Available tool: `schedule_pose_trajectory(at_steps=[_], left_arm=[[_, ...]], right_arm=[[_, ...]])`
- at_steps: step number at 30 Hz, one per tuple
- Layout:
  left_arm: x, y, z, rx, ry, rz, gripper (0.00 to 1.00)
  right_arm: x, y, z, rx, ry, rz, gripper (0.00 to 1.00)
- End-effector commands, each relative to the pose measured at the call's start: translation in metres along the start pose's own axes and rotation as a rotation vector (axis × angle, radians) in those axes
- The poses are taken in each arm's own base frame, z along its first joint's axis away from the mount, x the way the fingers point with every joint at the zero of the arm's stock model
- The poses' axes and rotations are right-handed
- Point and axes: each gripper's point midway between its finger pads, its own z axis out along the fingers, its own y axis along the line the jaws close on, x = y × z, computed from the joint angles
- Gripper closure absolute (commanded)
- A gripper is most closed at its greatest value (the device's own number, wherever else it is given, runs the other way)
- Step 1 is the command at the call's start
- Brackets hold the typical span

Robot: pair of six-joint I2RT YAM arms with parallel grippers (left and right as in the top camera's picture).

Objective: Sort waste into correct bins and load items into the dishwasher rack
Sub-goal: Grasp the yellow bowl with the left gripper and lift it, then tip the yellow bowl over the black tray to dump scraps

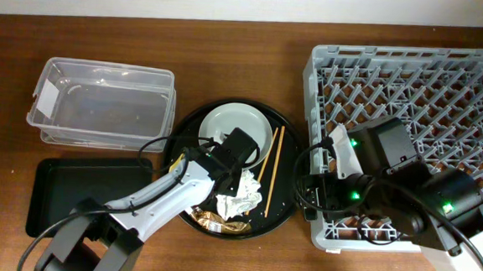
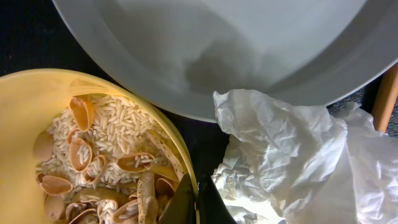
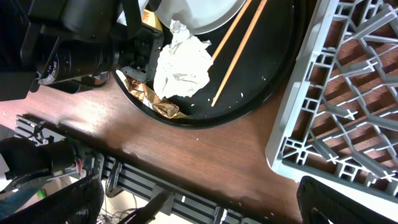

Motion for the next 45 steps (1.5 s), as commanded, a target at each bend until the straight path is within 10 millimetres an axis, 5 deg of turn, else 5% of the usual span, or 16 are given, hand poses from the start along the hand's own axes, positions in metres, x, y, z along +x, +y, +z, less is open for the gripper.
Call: schedule_pose_trajectory(at_steps=[1, 4, 7, 11, 17, 23, 27, 35, 41, 45], left_arm=[[0.001, -0.004, 0.003, 0.015, 0.004, -0.003, 0.99], [0.01, -0.008, 0.019, -0.001, 0.042, 0.018, 0.95], [0.004, -0.01, 0.013, 0.004, 0.033, 0.016, 1.0], [-0.016, -0.007, -0.042, 0.03, -0.017, 0.003, 1.0], [-0.019, 0.009, -0.118, 0.171, -0.097, -0.097, 1.0], [-0.003, 0.084, -0.172, 0.348, -0.118, -0.335, 1.0], [-0.009, 0.128, -0.199, 0.625, -0.235, -0.426, 1.0], [0.01, 0.211, -0.182, 0.807, -0.499, -0.655, 1.0], [0.03, 0.221, -0.144, 0.915, -0.594, -0.733, 1.0], [0.023, 0.218, -0.153, 1.08, -0.751, -0.717, 1.0]], right_arm=[[-0.002, 0.001, -0.003, 0.005, -0.015, 0.001, 0.02], [-0.001, 0.001, -0.003, 0.006, -0.011, 0.001, 0.02], [0.002, 0.0, -0.003, 0.009, -0.001, 0.004, 0.02], [0.002, 0.0, -0.003, 0.009, 0.001, 0.004, 0.02], [0.006, -0.002, -0.003, 0.015, 0.016, 0.008, 0.02], [0.006, -0.002, -0.003, 0.016, 0.016, 0.008, 0.02], [0.006, -0.002, -0.003, 0.015, 0.016, 0.008, 0.02], [0.006, -0.002, -0.003, 0.015, 0.016, 0.008, 0.02], [0.006, -0.002, -0.003, 0.015, 0.016, 0.009, 0.02], [0.007, -0.002, -0.003, 0.016, 0.019, 0.009, 0.02]])
